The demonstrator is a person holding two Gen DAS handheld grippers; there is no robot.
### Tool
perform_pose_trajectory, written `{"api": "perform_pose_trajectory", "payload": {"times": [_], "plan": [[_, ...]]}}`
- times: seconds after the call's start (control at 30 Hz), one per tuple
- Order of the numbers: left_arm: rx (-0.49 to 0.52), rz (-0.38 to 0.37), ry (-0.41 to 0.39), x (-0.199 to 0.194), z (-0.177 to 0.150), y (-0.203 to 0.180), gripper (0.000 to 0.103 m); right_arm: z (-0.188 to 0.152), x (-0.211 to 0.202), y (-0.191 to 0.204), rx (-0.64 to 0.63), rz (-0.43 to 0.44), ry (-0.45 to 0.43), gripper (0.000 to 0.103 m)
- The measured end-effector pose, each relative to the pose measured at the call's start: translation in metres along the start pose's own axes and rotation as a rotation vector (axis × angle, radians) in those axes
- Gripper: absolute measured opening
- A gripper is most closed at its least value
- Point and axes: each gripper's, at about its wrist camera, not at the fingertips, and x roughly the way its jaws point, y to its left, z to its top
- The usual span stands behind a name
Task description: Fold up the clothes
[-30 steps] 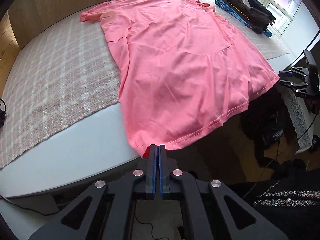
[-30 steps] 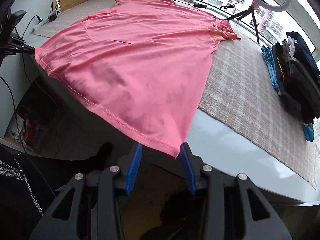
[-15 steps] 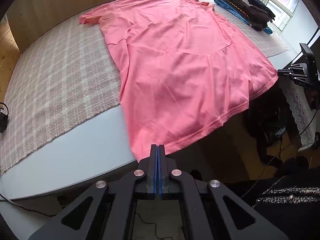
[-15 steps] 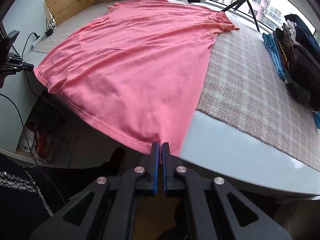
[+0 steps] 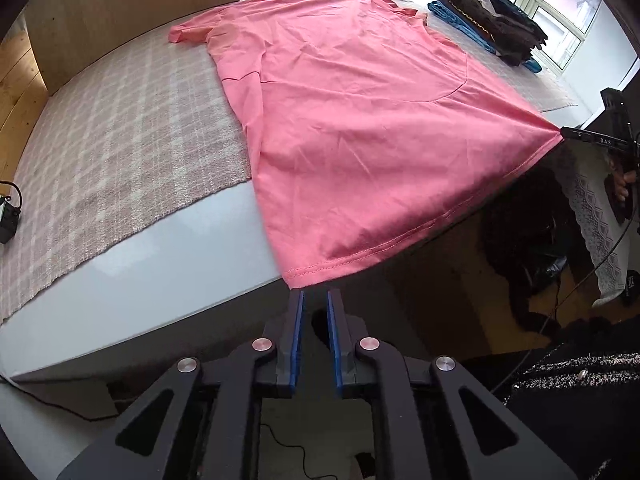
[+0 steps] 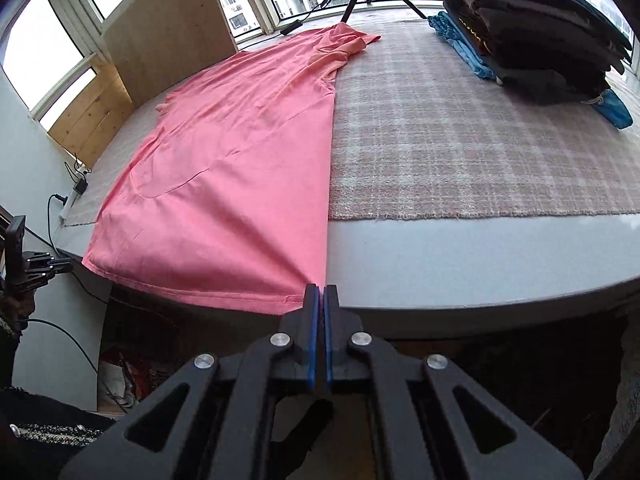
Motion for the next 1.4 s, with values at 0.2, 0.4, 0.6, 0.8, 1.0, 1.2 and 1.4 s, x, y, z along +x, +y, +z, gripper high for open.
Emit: {"api": "perform_pose_trajectory", "payload": {"times": [0.2, 0.4, 0.6, 0.8, 1.0, 1.2, 1.4], "plan": [[-0.072, -0.001, -0.023, 0.002, 0.006, 0.009, 0.033, 0.005, -0.006, -0.004, 0.0, -0.002, -0.001, 0.002], [-0.091, 0.032, 0.04, 0.03, 0.019, 0.01, 0.011, 0.007, -0.004, -0.008, 0.01, 0.006, 0.0, 0.002], [-0.036, 0.113, 0.018, 0.001, 0.026, -0.001, 0.001, 0.014, -0.021, 0.003, -0.003, 0.036, -0.04, 0.002], [0.019, 0.127, 0.075, 0.003, 0.018, -0.01, 0.006, 0.008, -0.023, -0.013, 0.039, -0.013, 0.001, 0.002], [0.04, 0.11, 0.121, 0.018, 0.027, -0.007, 0.015, 0.004, 0.009, -0.003, -0.029, -0.085, 0.126, 0.002], [0.018, 0.125, 0.041, -0.02, 0.089, 0.035, 0.02, 0.021, -0.015, -0.017, 0.008, -0.081, 0.234, 0.006], [-0.009, 0.166, -0.064, -0.012, 0.211, 0.091, 0.022, 0.129, -0.046, -0.007, 0.084, -0.089, -0.021, 0.036]]}}
